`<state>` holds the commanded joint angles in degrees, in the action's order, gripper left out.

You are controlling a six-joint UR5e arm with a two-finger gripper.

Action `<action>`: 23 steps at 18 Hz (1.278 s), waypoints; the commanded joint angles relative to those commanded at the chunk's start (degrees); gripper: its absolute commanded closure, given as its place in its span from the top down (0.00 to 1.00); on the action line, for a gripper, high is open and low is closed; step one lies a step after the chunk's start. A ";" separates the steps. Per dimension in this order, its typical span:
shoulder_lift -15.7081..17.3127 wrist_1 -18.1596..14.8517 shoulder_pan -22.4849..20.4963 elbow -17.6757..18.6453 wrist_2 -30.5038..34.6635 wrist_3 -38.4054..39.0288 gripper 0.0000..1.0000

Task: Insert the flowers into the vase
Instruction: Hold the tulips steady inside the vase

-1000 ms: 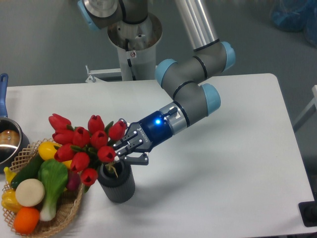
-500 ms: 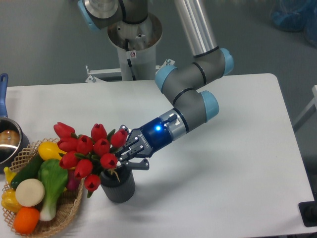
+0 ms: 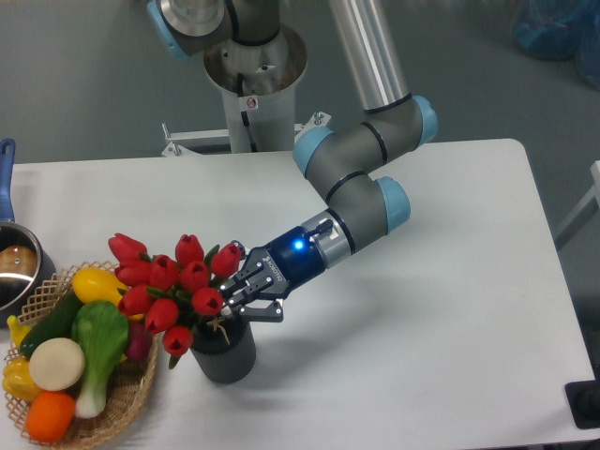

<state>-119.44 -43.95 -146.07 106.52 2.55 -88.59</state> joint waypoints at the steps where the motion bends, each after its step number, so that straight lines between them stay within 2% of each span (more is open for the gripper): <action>1: -0.18 0.00 0.00 0.00 0.00 -0.26 0.19; 23: -0.35 0.00 -0.09 1.23 0.09 -2.20 0.22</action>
<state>-119.79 -43.95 -146.16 107.75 2.64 -90.79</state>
